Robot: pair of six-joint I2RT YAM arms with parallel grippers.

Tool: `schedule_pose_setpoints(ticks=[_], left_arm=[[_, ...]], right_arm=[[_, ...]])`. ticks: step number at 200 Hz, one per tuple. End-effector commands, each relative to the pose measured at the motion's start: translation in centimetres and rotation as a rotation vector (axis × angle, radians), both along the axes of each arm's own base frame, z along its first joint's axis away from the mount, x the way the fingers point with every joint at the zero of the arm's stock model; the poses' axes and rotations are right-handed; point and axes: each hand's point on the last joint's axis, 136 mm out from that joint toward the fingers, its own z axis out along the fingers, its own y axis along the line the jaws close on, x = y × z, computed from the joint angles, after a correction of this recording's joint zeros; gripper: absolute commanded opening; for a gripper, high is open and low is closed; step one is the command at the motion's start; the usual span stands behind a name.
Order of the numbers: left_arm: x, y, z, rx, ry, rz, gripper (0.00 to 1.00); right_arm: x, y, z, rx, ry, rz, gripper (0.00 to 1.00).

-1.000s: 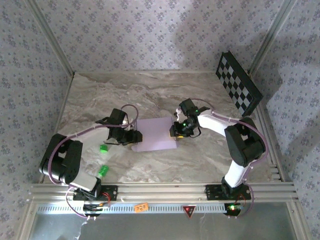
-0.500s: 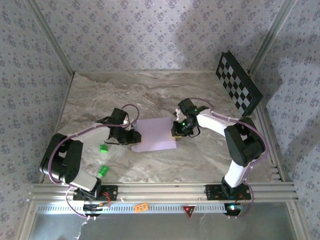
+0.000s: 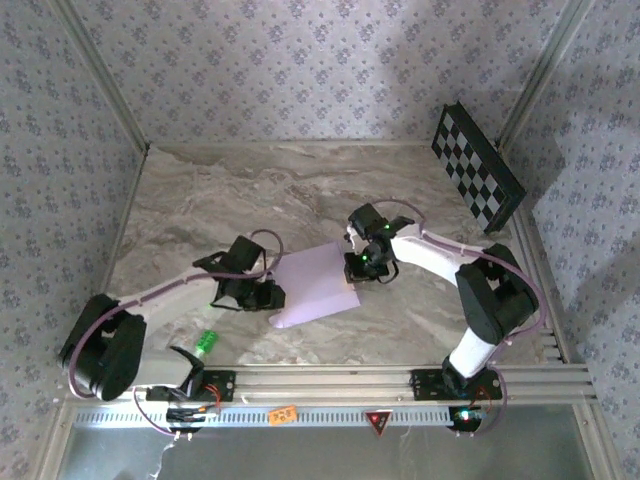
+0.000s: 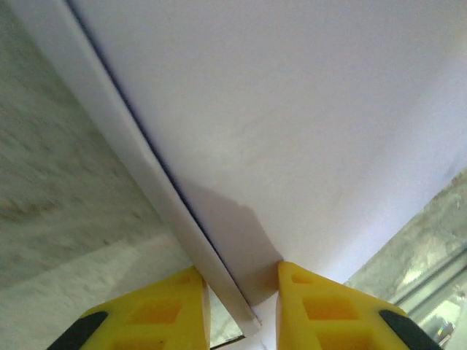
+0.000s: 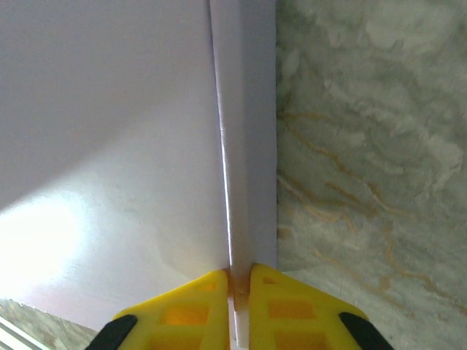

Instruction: Fold the paper box

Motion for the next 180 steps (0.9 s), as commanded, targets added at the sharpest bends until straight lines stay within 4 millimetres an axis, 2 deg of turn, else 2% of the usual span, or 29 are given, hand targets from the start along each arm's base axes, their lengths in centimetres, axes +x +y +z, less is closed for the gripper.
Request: schedule_pose_setpoints(ticks=[1,18,30,41,52,61,95,109,115,137,158,168,180], left_arm=[[-2.1,-1.6,0.7,-0.071,0.037,-0.05,0.28],[-2.9,-1.2,0.9,-0.061,0.045,-0.052,0.31],[-3.0,-0.9,1.7,-0.056,0.025,-0.051,0.33],[-2.8,-0.2,2.7,-0.026,-0.016,-0.05,0.4],[-2.0,0.7,3.9,0.016,-0.072,-0.041,0.52],[-1.3,1.2,5.0,0.042,-0.116,-0.037,0.58],[1.5,2.3,7.9,0.072,-0.213,-0.039,0.62],[3.2,1.7,8.8,0.063,-0.263,-0.075,0.62],[4.0,1.3,9.1,0.058,-0.288,-0.104,0.59],[6.6,-1.8,10.1,-0.004,-0.386,-0.275,0.57],[8.8,-3.5,9.1,0.023,-0.385,-0.388,0.57],[10.0,-4.0,8.0,0.048,-0.362,-0.421,0.57],[10.5,-4.2,6.6,0.079,-0.309,-0.458,0.58]], right_arm=[[-3.6,-0.1,-0.3,-0.011,0.09,0.073,0.18],[-4.4,-0.3,0.0,-0.015,0.096,0.083,0.24],[-4.5,-0.5,0.2,-0.025,0.087,0.087,0.29],[-4.3,-0.9,0.4,-0.046,0.066,0.083,0.35],[-3.5,-1.4,0.8,-0.073,0.027,0.076,0.38],[-2.7,-1.7,1.2,-0.088,-0.015,0.067,0.4],[-0.9,-1.3,3.4,-0.034,-0.111,0.047,0.47],[-0.5,-1.5,4.0,-0.014,-0.131,0.027,0.47],[-0.3,-1.7,4.2,-0.005,-0.139,0.017,0.47],[0.1,-2.4,4.6,0.032,-0.151,-0.023,0.48],[0.2,-3.0,5.0,0.047,-0.162,-0.045,0.48],[0.1,-3.3,5.0,0.048,-0.164,-0.052,0.48],[0.0,-3.6,5.2,0.05,-0.169,-0.061,0.48]])
